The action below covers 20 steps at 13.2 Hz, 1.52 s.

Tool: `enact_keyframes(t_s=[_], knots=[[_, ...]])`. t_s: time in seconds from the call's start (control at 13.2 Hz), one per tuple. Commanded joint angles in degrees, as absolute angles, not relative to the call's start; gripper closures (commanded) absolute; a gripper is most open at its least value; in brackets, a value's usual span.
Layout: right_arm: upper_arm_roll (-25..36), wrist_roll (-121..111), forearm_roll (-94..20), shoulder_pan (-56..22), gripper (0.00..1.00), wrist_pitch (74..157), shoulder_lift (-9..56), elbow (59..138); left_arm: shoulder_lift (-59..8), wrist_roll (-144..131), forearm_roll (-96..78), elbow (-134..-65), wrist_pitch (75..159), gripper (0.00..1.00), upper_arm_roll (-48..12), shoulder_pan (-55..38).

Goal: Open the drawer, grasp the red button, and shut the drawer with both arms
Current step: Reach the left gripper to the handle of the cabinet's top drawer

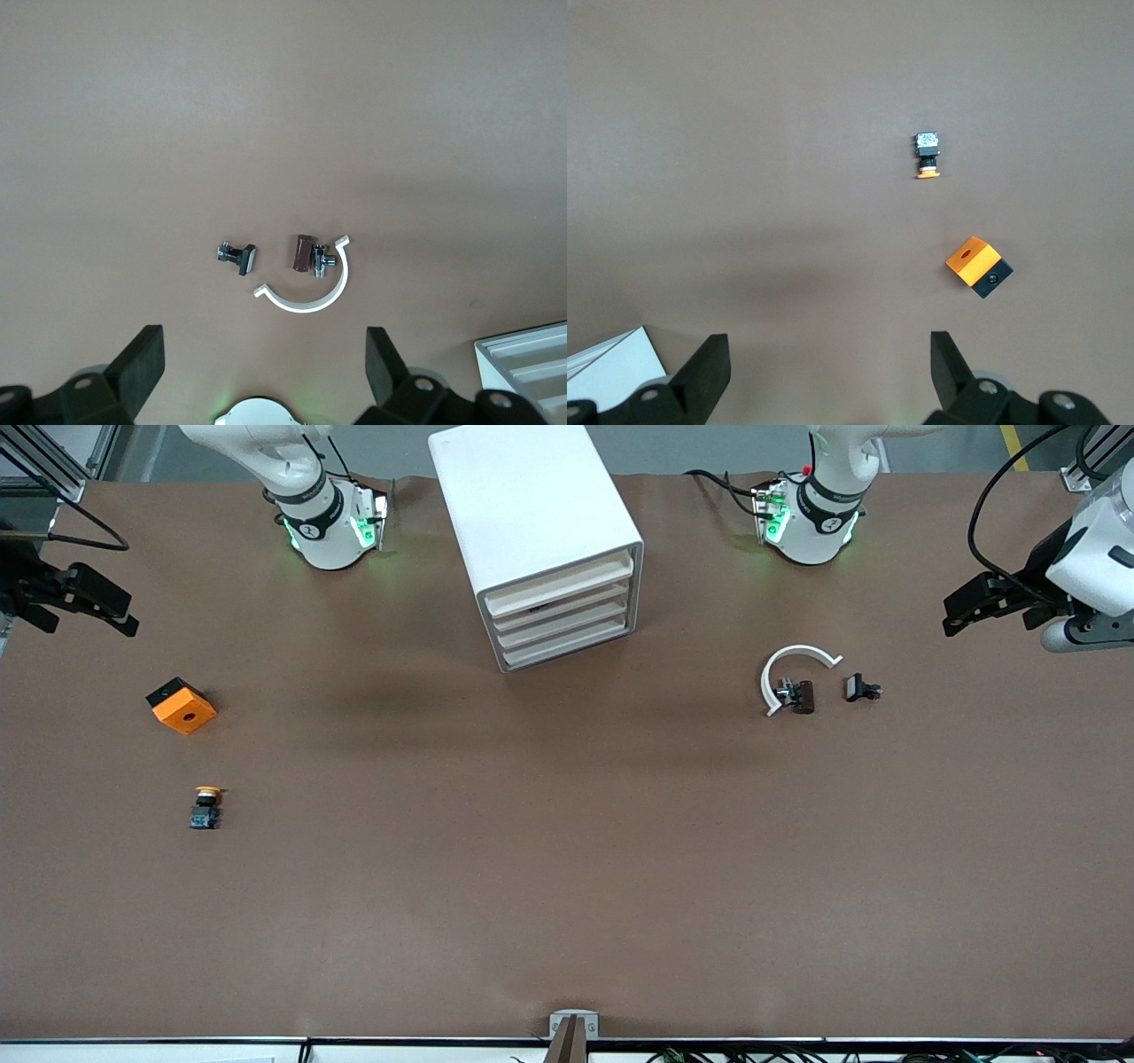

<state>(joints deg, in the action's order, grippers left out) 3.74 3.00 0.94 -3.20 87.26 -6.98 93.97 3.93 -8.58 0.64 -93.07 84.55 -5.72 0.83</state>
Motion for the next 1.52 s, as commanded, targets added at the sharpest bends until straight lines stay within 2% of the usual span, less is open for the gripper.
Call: enact_keyframes(t_s=[0.0, 0.3, 0.76, 1.21, 1.44], knots=[[3.5, 3.7, 1.3, -2.7, 0.0, 86.6, -6.2, 92.5, 3.3, -9.0, 0.9, -91.8, 83.3, 0.0, -5.8, 0.8], [3.5, 3.7, 1.3, -2.8, 0.0, 86.6, -6.2, 92.5, 2.6, -8.8, 1.0, -91.6, 83.1, 0.0, -5.7, 1.1], [3.5, 3.7, 1.4, -2.8, 0.0, 86.6, -6.2, 92.5, -10.0, -11.1, 2.7, -91.1, 83.8, 0.0, -5.7, 0.4], [3.5, 3.7, 1.3, -2.9, 0.0, 86.6, -5.9, 92.5, -22.2, -43.2, -2.6, -91.1, 86.3, 0.0, -6.5, -7.0], [3.5, 3.7, 1.3, -2.8, 0.0, 86.6, -5.9, 92.5, -28.5, -57.7, -7.9, -87.3, 86.8, 0.0, -6.5, -9.6]])
